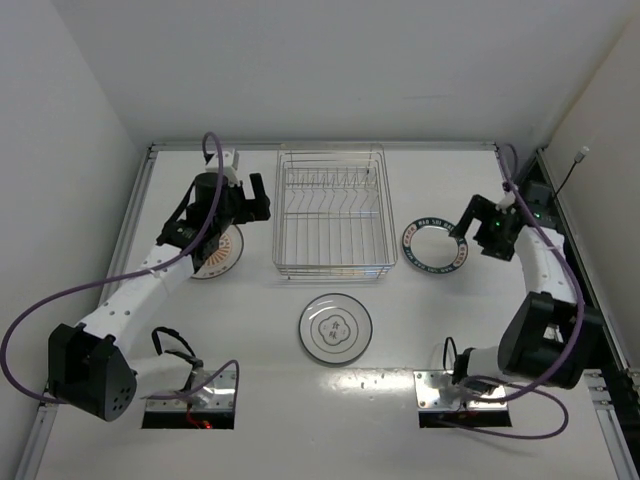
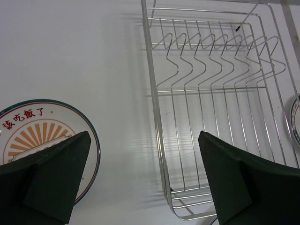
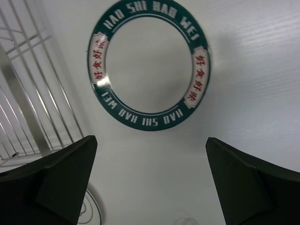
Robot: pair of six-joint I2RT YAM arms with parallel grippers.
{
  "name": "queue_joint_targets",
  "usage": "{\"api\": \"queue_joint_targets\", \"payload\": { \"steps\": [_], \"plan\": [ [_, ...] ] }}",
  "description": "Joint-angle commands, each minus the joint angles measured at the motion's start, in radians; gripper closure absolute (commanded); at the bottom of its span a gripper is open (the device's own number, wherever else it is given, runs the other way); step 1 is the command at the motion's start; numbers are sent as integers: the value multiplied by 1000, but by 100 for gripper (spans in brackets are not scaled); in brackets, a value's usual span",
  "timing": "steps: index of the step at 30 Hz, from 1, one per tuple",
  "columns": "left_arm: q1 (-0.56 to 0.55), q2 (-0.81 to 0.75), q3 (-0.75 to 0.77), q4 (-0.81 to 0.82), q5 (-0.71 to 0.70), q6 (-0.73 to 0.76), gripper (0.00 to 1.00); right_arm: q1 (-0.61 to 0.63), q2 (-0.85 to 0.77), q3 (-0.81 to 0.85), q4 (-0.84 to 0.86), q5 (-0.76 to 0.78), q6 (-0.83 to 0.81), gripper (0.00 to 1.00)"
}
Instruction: Load the plates into the dish rack
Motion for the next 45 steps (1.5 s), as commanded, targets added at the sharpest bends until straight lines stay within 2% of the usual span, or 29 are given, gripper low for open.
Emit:
{"api": "queue_joint_targets", "payload": {
  "steps": [1, 3, 6, 9, 10, 13, 16, 18, 22, 26, 28, 29, 33, 39, 44, 45],
  "plan": [
    [3, -35, 6, 50, -16, -30, 0, -133, 17, -58, 76, -182, 28, 0],
    [3, -35, 15, 40, -16, -30, 0, -168, 80, -83, 96, -245, 37, 0],
    [3, -15, 24, 30, -6, -30, 0, -228, 158, -114, 131, -333, 66, 8],
    [3, -15, 33, 21, -6, -30, 0, -283, 182, -146, 150, -333, 101, 8],
    [3, -15, 33, 21, -15, -30, 0, -299, 197, -170, 170, -333, 111, 15],
    [3, -15, 33, 21, -16, -30, 0, -333, 227, -204, 202, -362, 138, 16],
    [3, -6, 33, 21, -16, -30, 0, -345, 264, -226, 240, -383, 160, 23],
    [3, -6, 33, 12, -16, -30, 0, -345, 290, -236, 279, -408, 184, 35],
    [3, 13, 43, 3, -16, -30, 0, -345, 369, -291, 387, -483, 267, 50],
    [3, 22, 52, -7, -25, -30, 0, -331, 402, -322, 434, -463, 301, 53],
    [3, 22, 52, -7, -25, -30, 0, -331, 402, -322, 434, -463, 301, 58],
    [3, 22, 52, -7, -25, -30, 0, -331, 402, -312, 414, -451, 289, 63],
    [3, 31, 52, -16, -34, -30, 0, -322, 375, -298, 403, -410, 298, 69],
    [3, 31, 52, -16, -43, -30, 0, -279, 329, -230, 380, -321, 318, 71],
    [3, 31, 52, -25, -43, -30, 0, -259, 381, -187, 380, -311, 329, 73],
    [3, 31, 52, -25, -52, -30, 0, -259, 390, -178, 380, -311, 338, 75]
  ]
}}
